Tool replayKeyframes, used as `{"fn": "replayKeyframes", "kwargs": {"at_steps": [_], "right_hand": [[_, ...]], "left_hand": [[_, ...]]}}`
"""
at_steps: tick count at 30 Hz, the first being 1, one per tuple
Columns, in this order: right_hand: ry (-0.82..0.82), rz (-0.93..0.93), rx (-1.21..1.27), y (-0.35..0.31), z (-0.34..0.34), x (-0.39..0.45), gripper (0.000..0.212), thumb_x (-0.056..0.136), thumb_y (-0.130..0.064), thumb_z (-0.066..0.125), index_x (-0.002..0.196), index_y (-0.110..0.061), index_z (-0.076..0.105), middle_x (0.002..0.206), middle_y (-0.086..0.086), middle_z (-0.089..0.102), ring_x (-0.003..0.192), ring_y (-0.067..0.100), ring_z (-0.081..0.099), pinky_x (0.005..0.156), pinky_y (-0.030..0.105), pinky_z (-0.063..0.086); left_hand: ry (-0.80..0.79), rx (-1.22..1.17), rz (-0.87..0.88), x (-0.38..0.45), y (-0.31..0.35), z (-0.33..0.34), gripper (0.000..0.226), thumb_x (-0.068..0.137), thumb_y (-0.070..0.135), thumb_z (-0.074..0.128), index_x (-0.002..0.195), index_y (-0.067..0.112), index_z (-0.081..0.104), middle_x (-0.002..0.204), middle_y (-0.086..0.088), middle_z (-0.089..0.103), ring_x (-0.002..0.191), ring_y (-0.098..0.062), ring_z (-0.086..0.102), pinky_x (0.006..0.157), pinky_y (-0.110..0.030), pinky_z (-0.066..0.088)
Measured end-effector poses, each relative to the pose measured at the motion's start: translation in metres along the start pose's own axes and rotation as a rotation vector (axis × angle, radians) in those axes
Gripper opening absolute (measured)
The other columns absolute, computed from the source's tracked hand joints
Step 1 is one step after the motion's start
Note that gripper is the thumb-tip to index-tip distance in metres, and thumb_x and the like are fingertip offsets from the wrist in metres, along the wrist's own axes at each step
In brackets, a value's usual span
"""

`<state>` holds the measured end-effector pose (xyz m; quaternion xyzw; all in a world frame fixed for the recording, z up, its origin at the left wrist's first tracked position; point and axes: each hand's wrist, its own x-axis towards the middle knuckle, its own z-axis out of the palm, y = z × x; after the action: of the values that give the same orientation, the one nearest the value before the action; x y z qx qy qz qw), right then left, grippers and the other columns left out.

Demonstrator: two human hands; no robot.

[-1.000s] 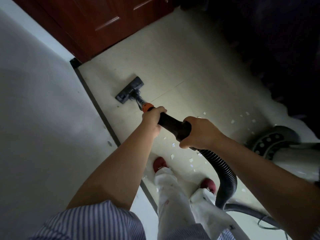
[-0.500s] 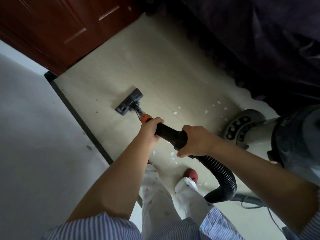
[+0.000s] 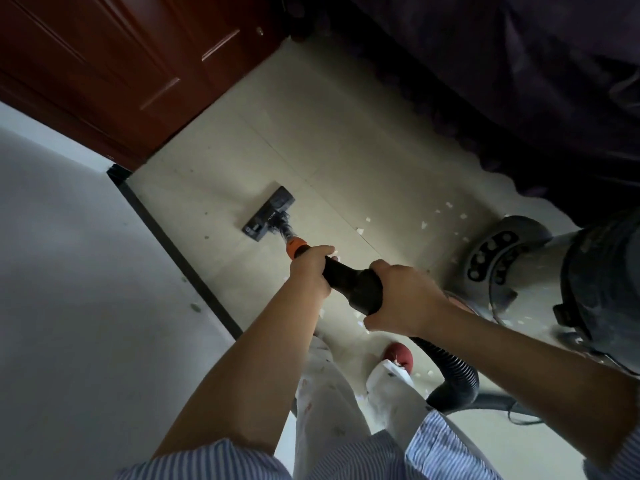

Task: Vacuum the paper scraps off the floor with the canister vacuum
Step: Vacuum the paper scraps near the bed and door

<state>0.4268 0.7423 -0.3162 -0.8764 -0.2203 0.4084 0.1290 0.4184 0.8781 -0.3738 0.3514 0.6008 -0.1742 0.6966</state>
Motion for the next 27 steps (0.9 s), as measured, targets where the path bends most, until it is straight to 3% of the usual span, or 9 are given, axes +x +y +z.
{"fn": "replayKeyframes", "kwargs": {"at_steps": [2, 5, 9, 13, 16, 18, 21, 24, 27], "right_hand": [[0.012, -0.025, 0.011, -0.009, 0.0, 0.008, 0.05, 0.07, -0.036, 0.068, 0.112, -0.016, 0.049, 0.081, -0.003, 0.052, 0.072, 0.016, 0.05, 0.055, 0.023, 0.04], [-0.002, -0.053, 0.065, -0.03, 0.005, 0.018, 0.04, 0.072, -0.036, 0.066, 0.1, -0.016, 0.046, 0.082, -0.001, 0.052, 0.075, 0.018, 0.054, 0.062, 0.026, 0.047], [-0.017, -0.111, 0.026, -0.073, 0.005, 0.043, 0.035, 0.076, -0.033, 0.063, 0.096, -0.016, 0.04, 0.078, -0.002, 0.045, 0.072, 0.019, 0.048, 0.052, 0.023, 0.036], [0.002, -0.155, -0.034, -0.118, -0.017, 0.082, 0.037, 0.075, -0.031, 0.065, 0.101, -0.013, 0.046, 0.068, -0.005, 0.039, 0.069, 0.017, 0.048, 0.047, 0.021, 0.032], [0.036, -0.168, -0.065, -0.161, -0.04, 0.111, 0.034, 0.075, -0.033, 0.065, 0.091, -0.016, 0.041, 0.067, -0.004, 0.04, 0.058, 0.012, 0.042, 0.046, 0.021, 0.031], [0.062, -0.197, -0.082, -0.192, -0.058, 0.13, 0.032, 0.075, -0.035, 0.065, 0.088, -0.016, 0.042, 0.067, -0.004, 0.041, 0.055, 0.009, 0.039, 0.045, 0.021, 0.031], [0.074, -0.236, -0.118, -0.228, -0.08, 0.146, 0.03, 0.076, -0.036, 0.066, 0.085, -0.017, 0.044, 0.066, -0.004, 0.042, 0.055, 0.008, 0.039, 0.044, 0.021, 0.029], [0.064, -0.237, -0.136, -0.237, -0.084, 0.151, 0.031, 0.076, -0.037, 0.067, 0.088, -0.018, 0.045, 0.066, -0.006, 0.043, 0.056, 0.007, 0.04, 0.046, 0.019, 0.029], [0.037, -0.184, -0.167, -0.218, -0.078, 0.144, 0.034, 0.074, -0.037, 0.067, 0.097, -0.02, 0.047, 0.07, -0.007, 0.045, 0.061, 0.009, 0.043, 0.048, 0.018, 0.028]], "left_hand": [[-0.016, -0.008, -0.012, -0.002, 0.009, -0.009, 0.012, 0.094, 0.011, 0.053, 0.096, -0.001, 0.05, 0.092, -0.007, 0.053, 0.085, -0.025, 0.057, 0.091, -0.038, 0.043], [-0.019, -0.01, 0.011, -0.003, 0.027, -0.031, 0.022, 0.092, 0.012, 0.057, 0.11, 0.004, 0.046, 0.083, -0.01, 0.053, 0.083, -0.022, 0.059, 0.085, -0.037, 0.044], [0.03, 0.026, 0.072, 0.003, 0.058, -0.062, 0.033, 0.093, 0.013, 0.056, 0.122, 0.0, 0.047, 0.083, -0.013, 0.055, 0.088, -0.025, 0.06, 0.089, -0.036, 0.043], [0.07, 0.021, 0.123, 0.01, 0.11, -0.084, 0.045, 0.094, 0.016, 0.055, 0.132, -0.005, 0.042, 0.12, -0.022, 0.056, 0.113, -0.033, 0.056, 0.089, -0.038, 0.044], [0.065, 0.031, 0.139, 0.014, 0.158, -0.102, 0.019, 0.095, 0.017, 0.052, 0.105, 0.001, 0.052, 0.092, -0.016, 0.056, 0.087, -0.029, 0.06, 0.078, -0.036, 0.048], [0.03, 0.011, 0.171, 0.016, 0.191, -0.117, 0.019, 0.097, 0.016, 0.047, 0.082, 0.006, 0.05, 0.078, -0.01, 0.052, 0.07, -0.022, 0.054, 0.063, -0.031, 0.05], [-0.015, -0.027, 0.191, 0.018, 0.228, -0.137, 0.016, 0.098, 0.017, 0.046, 0.095, 0.004, 0.054, 0.085, -0.012, 0.055, 0.084, -0.026, 0.057, 0.063, -0.032, 0.052], [-0.039, 0.032, 0.147, 0.017, 0.245, -0.147, 0.016, 0.098, 0.015, 0.047, 0.086, 0.005, 0.05, 0.079, -0.013, 0.054, 0.072, -0.025, 0.056, 0.045, -0.028, 0.053], [-0.127, 0.102, 0.063, 0.022, 0.235, -0.142, 0.009, 0.097, 0.013, 0.049, 0.091, 0.007, 0.047, 0.081, -0.015, 0.055, 0.073, -0.025, 0.057, 0.067, -0.037, 0.053]]}}
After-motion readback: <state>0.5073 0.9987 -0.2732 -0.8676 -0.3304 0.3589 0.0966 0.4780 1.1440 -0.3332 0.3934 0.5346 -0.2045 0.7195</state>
